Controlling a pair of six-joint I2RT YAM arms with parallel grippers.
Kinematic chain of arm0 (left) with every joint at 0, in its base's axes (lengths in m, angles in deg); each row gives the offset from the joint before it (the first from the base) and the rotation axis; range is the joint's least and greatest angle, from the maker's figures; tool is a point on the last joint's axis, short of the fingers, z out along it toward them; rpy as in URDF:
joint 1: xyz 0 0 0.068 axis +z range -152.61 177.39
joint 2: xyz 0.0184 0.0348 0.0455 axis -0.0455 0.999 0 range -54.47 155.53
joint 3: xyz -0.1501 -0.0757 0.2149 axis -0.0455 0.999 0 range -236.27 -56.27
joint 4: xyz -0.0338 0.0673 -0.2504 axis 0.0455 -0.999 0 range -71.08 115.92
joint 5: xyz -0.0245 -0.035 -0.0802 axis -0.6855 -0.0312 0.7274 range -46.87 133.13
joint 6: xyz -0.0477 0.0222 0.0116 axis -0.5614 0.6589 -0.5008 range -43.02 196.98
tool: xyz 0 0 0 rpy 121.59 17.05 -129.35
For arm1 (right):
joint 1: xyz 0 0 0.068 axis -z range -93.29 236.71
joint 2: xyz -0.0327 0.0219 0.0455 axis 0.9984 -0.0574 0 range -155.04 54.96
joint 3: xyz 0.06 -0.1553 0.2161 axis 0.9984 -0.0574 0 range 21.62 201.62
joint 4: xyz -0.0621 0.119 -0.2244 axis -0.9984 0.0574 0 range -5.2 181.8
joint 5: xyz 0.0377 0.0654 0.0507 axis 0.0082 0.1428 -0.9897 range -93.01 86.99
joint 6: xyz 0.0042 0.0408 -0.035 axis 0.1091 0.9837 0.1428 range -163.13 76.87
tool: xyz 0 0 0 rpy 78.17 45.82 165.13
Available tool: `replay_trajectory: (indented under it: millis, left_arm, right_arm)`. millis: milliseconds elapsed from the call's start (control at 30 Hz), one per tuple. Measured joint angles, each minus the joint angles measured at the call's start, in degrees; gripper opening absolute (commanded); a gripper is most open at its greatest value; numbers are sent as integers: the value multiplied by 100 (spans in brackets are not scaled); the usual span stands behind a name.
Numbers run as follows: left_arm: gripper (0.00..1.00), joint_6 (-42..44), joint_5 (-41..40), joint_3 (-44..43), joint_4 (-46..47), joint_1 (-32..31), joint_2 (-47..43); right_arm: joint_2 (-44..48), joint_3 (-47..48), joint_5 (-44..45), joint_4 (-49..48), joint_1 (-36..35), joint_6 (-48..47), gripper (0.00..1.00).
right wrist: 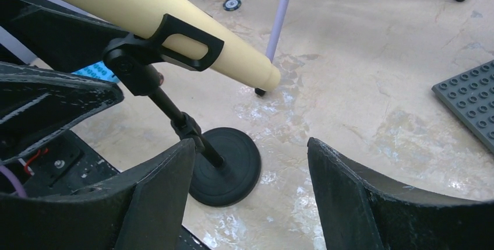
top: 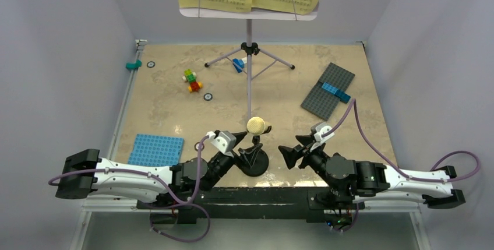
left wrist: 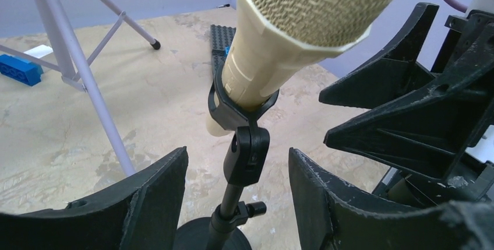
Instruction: Pack up the instrument practice props
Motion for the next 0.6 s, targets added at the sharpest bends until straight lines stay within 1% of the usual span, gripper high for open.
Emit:
replay_trajectory:
  millis: [67, 167, 300, 433, 567, 600]
  left_arm:
    - [66, 24, 59, -96, -15, 79, 103]
    - [62, -11, 192, -164, -76, 273, 216]
    - [50, -96, 457, -181, -111, 538, 267]
    - [27, -144, 728, -273, -151, 664, 321]
    - [1, -87, 905, -354, -199, 691, 420]
    - [0, -98, 931, -361, -195, 706, 439]
  right_arm:
    - [66, 9, -22, -11, 0, 33, 75]
    - [92, 39, -81, -59, 2, 70, 75]
    - [-24, 131, -175, -94, 2, 127, 75]
    - [-166, 149, -210, -98, 2, 181, 75]
    - [-236, 149, -245, -136, 2, 208, 75]
    - [-240, 149, -269, -146, 2, 208, 75]
